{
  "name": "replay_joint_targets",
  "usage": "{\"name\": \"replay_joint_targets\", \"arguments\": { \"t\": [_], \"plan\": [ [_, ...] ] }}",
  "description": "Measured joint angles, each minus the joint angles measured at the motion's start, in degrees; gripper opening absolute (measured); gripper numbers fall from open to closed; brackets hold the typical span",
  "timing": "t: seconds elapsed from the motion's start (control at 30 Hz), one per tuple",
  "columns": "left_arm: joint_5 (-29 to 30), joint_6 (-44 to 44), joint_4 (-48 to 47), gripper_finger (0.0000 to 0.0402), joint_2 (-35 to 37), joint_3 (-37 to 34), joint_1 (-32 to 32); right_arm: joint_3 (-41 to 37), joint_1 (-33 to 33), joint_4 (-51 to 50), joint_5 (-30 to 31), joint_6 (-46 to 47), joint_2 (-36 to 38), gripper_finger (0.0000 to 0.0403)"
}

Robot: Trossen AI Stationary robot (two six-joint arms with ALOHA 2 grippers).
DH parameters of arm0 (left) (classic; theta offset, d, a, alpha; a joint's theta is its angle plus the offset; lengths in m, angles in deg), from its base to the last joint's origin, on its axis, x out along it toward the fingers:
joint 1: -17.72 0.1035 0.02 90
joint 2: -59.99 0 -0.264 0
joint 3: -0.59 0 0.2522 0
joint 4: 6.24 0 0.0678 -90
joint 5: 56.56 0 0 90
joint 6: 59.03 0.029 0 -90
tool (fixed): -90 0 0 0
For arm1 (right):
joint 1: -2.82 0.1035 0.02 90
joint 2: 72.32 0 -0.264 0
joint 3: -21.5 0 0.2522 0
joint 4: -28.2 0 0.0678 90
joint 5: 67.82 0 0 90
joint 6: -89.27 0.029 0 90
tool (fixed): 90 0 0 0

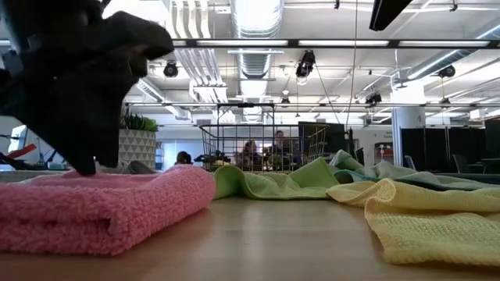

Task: Fold microfiber towels
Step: Fold the pink towel, then put the folded pink towel into the wire basket

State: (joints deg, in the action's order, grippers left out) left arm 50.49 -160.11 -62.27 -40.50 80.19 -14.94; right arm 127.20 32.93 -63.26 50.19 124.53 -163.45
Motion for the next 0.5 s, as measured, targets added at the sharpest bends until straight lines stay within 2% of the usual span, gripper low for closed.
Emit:
{"name": "replay_joint_targets", "arguments": {
  "t": [0.3, 0.5],
  "plan": [
    [0.68, 5.63, -14.32, 0.0111, 9.06, 0.15, -0.5, -0.02, -0.04, -0.8, 0.02, -1.84, 0.9, 0.0091],
    [3.68, 8.96, -20.75, 0.0111, 15.81, -0.52, -1.25, -1.65, -0.02, -1.47, 0.1, 1.31, 2.76, 0.0091]
  ]
}}
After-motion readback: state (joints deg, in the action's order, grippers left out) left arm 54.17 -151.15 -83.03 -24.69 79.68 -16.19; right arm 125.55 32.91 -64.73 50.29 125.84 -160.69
